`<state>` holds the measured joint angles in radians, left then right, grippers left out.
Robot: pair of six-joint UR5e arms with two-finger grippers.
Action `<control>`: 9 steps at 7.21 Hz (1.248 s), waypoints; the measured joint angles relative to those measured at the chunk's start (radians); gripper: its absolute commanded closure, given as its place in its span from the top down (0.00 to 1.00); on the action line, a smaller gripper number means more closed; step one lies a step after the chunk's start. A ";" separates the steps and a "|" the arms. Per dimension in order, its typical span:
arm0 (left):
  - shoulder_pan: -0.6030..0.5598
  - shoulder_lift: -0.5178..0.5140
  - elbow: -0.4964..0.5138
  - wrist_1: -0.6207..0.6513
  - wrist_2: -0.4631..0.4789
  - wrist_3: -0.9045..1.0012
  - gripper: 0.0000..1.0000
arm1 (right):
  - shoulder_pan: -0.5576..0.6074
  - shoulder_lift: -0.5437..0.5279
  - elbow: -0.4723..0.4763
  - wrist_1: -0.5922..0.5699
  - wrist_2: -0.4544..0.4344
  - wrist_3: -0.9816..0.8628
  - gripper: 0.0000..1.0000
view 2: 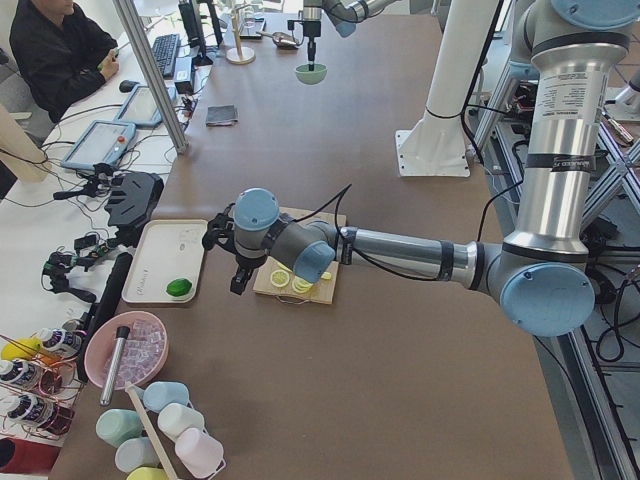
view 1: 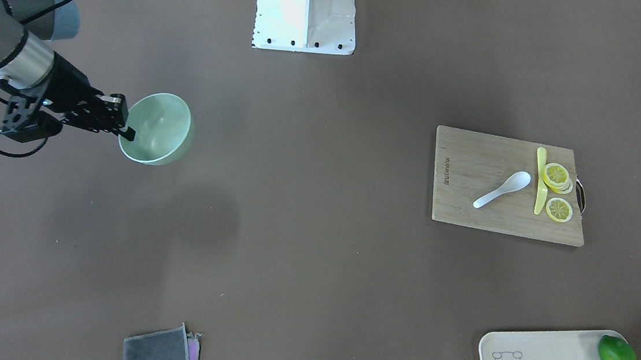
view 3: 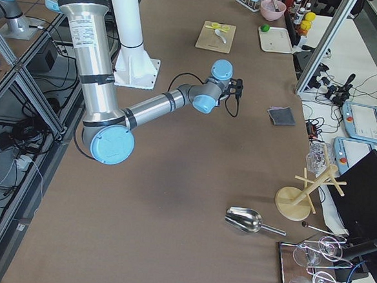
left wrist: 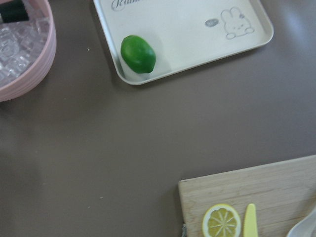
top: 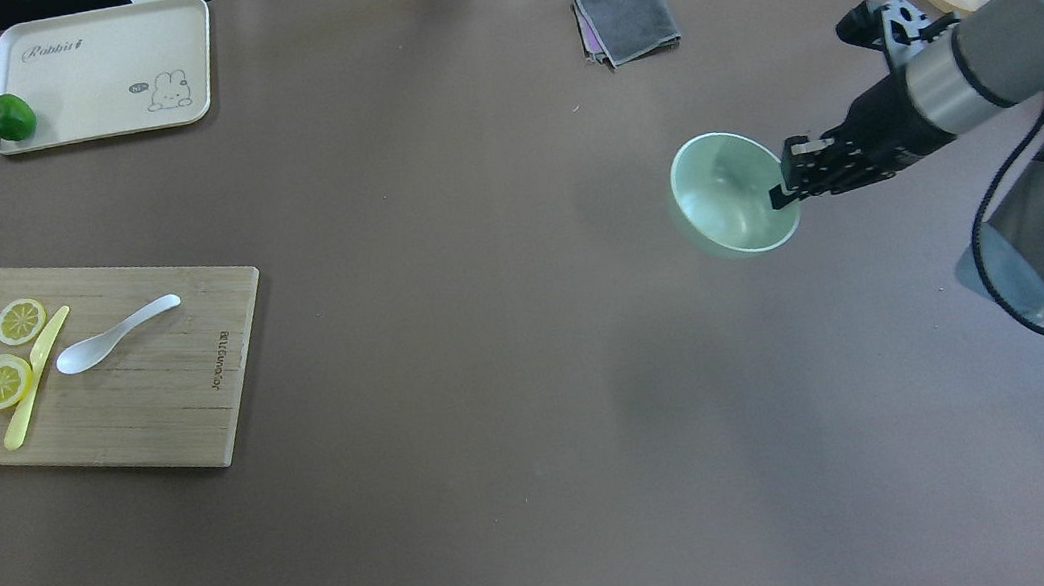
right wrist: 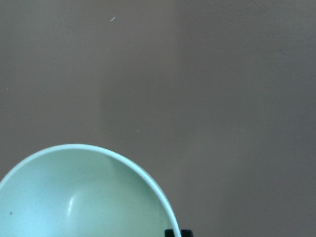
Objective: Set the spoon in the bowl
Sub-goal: 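Drag the bowl to center with right gripper while left arm reaches toward board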
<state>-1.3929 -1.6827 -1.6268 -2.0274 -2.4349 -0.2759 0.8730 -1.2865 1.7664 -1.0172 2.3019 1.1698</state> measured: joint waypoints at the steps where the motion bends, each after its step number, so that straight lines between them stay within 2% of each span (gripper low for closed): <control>1: 0.055 -0.030 -0.012 -0.007 -0.012 -0.024 0.98 | -0.069 0.084 -0.002 -0.082 -0.086 0.041 0.00; 3: 0.197 -0.074 -0.019 -0.058 0.081 -0.030 0.97 | -0.179 0.197 -0.013 -0.182 -0.214 0.106 0.00; 5: 0.318 -0.119 -0.016 -0.079 0.153 -0.005 0.97 | -0.247 0.259 -0.056 -0.200 -0.292 0.152 0.00; 9: 0.427 -0.131 0.019 -0.125 0.250 0.094 0.97 | -0.326 0.327 -0.147 -0.199 -0.382 0.227 0.00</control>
<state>-0.9655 -1.8136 -1.6082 -2.1528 -2.1847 -0.1819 0.5466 -0.9594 1.6197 -1.2165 1.9199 1.3970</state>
